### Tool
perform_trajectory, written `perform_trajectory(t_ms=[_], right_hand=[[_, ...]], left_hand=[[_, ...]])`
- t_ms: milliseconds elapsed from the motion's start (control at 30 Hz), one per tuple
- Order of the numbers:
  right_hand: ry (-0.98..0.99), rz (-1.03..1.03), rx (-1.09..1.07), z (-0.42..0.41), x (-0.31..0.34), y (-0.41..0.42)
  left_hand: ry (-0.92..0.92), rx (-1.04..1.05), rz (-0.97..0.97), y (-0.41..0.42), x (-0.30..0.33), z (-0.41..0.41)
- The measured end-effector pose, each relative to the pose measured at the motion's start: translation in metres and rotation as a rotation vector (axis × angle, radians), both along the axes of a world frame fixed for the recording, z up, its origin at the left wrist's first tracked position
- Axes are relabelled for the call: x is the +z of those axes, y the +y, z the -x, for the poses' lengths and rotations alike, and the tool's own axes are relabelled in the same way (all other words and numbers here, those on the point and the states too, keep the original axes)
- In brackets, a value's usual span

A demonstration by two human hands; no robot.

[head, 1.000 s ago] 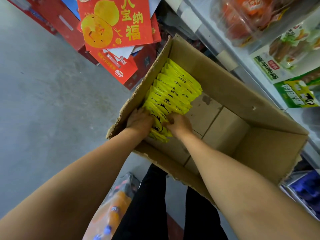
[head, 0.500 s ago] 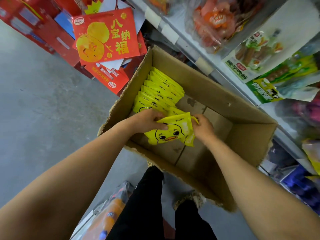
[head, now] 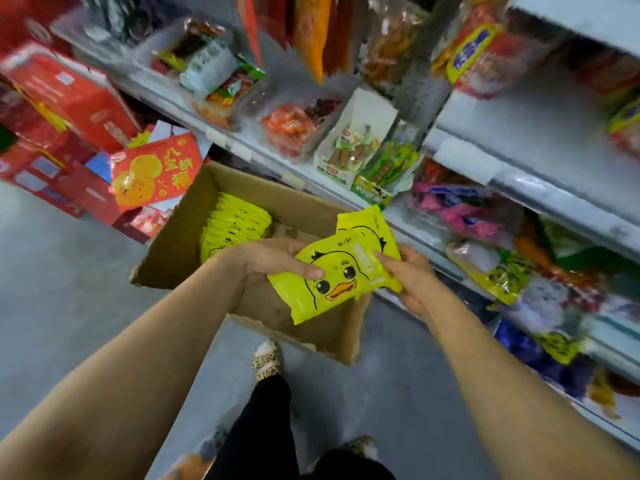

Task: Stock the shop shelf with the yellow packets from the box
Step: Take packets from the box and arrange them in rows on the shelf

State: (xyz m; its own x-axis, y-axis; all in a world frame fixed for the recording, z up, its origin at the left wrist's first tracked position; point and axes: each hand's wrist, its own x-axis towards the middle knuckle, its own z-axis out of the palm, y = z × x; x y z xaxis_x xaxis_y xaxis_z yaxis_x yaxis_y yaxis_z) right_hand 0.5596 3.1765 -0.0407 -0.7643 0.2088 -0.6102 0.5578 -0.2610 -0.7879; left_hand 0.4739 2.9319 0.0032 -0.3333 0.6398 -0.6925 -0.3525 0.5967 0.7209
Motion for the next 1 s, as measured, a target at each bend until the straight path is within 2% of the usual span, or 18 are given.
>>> perform_trajectory(t_ms=[300,533,733,1000], right_hand=[[0.225,-0.023,-0.261,-0.181,0.113,0.150],[0.467,-0.086,-0.624,-0.311,0.195,0.259],[0.607,-0.145,-0.838,-0.383,0.247,0.342],[0.734,-0.313,-0.974,-0.444,0.295,0.466]], left_hand=[[0.126,-0.254,-0.113,0.176,0.107,-0.100],[0.362,-0.502,-0.150,0.317,0.185,-0.175],[0.556,-0.637,-0.160,0.426,0.243,-0.222],[0.726,-0.796,-0.207,0.582,0.289,-0.267]])
